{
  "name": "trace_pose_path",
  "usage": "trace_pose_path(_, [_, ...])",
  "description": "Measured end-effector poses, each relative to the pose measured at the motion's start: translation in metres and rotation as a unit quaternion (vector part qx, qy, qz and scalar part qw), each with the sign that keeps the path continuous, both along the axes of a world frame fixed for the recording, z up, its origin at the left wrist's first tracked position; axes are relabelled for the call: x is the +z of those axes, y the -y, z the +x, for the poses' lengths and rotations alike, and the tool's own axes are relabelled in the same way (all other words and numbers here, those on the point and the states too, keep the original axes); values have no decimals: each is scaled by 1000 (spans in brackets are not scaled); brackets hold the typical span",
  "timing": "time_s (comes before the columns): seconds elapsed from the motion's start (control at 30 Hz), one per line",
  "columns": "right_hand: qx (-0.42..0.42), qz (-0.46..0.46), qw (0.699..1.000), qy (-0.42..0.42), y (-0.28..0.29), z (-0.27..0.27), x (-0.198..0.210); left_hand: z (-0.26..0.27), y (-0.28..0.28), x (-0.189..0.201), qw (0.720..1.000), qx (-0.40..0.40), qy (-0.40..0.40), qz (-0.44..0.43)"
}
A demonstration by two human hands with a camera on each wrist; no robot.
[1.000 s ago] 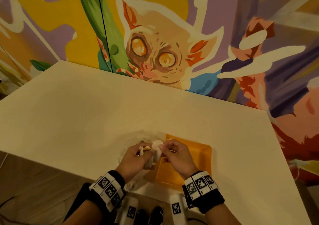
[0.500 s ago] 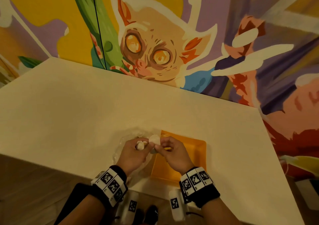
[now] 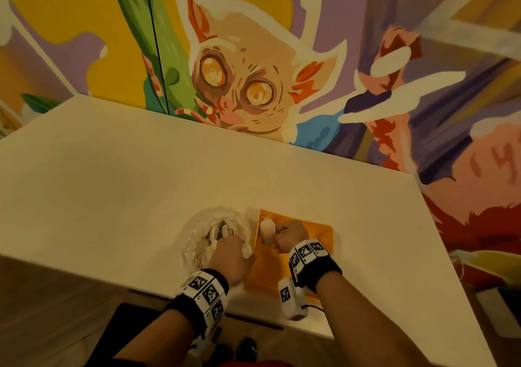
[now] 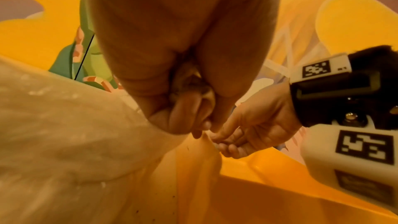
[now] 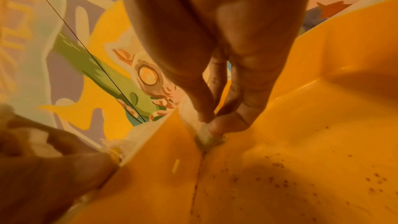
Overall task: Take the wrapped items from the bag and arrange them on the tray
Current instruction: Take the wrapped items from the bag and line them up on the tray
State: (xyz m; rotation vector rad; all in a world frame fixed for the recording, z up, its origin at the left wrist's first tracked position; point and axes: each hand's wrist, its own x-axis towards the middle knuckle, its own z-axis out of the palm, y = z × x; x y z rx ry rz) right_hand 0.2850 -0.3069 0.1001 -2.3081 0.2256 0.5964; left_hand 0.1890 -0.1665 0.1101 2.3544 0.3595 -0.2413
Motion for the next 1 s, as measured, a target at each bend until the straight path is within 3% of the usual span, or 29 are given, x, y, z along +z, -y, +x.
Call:
trace_pose_path(0.13, [31, -44, 998, -37, -3, 7, -4, 6, 0, -8, 1000, -5, -15, 9])
trace_pose_path(0.43, [46, -78, 996, -20, -18, 16, -13, 8, -4, -18, 999, -22, -24, 8])
trace_pose_path(0.7, [10, -109, 994, -27, -20, 20, -14, 5, -4, -19, 1000, -13, -21, -4])
trace_pose_path(1.0, [3, -61, 998, -27, -26, 22, -10, 4, -4, -17, 1000, -20, -20, -11])
